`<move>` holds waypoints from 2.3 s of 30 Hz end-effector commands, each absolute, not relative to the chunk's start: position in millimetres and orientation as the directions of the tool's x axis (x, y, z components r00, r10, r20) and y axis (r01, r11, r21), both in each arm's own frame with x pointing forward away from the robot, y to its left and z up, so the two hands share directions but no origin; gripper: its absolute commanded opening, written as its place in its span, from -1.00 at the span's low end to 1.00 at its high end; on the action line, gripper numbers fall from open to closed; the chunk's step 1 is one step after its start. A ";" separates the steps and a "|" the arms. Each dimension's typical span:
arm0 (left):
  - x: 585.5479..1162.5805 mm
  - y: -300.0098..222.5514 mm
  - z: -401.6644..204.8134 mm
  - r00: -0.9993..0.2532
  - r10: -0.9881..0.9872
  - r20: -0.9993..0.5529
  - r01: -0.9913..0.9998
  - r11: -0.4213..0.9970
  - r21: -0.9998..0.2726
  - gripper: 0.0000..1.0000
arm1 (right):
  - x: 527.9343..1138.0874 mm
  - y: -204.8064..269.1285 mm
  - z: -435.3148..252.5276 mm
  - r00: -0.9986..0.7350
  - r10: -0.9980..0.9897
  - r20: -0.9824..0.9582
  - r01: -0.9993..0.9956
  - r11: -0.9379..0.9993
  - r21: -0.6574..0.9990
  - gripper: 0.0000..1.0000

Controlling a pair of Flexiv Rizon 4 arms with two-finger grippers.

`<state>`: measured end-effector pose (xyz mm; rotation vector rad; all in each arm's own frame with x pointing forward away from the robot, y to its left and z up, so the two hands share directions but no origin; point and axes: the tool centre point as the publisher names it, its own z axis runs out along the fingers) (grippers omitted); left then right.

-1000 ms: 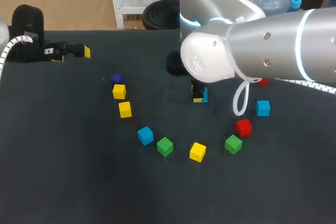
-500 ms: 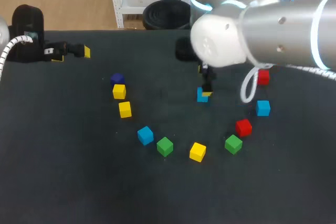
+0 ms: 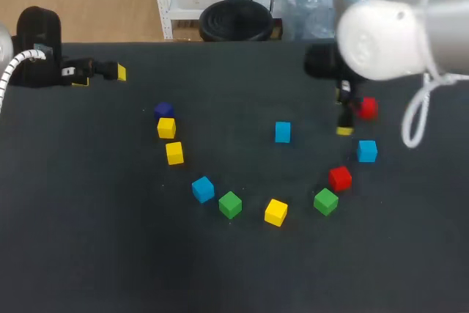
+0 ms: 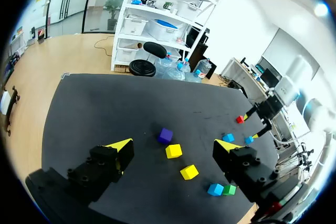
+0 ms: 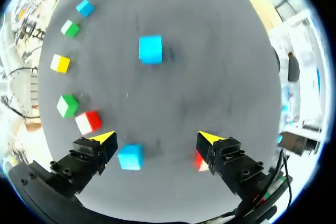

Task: Place the blue cubes, place green cubes on the blue cubes, place the yellow cubes on the green cubes, then place the red cubes on the yellow cubes, and place purple cube on the red cubes.

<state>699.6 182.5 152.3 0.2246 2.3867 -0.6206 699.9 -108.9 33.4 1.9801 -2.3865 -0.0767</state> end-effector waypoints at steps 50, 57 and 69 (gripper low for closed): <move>699.7 184.6 150.3 -0.768 0.001 -0.641 0.319 0.867 -0.382 1.00 | 689.5 -106.5 9.5 -0.071 -0.997 -0.030 -0.997 0.072 -0.007 -1.00; 699.7 184.6 150.3 -0.768 0.001 -0.641 0.319 0.867 -0.382 1.00 | 704.3 -90.2 11.6 -0.096 -0.995 0.002 -0.995 0.096 -0.022 -1.00; 699.7 184.6 150.3 -0.768 0.001 -0.641 0.319 0.867 -0.382 1.00 | 694.6 -59.8 10.1 -0.118 -0.993 -0.017 -0.993 0.117 0.015 -1.00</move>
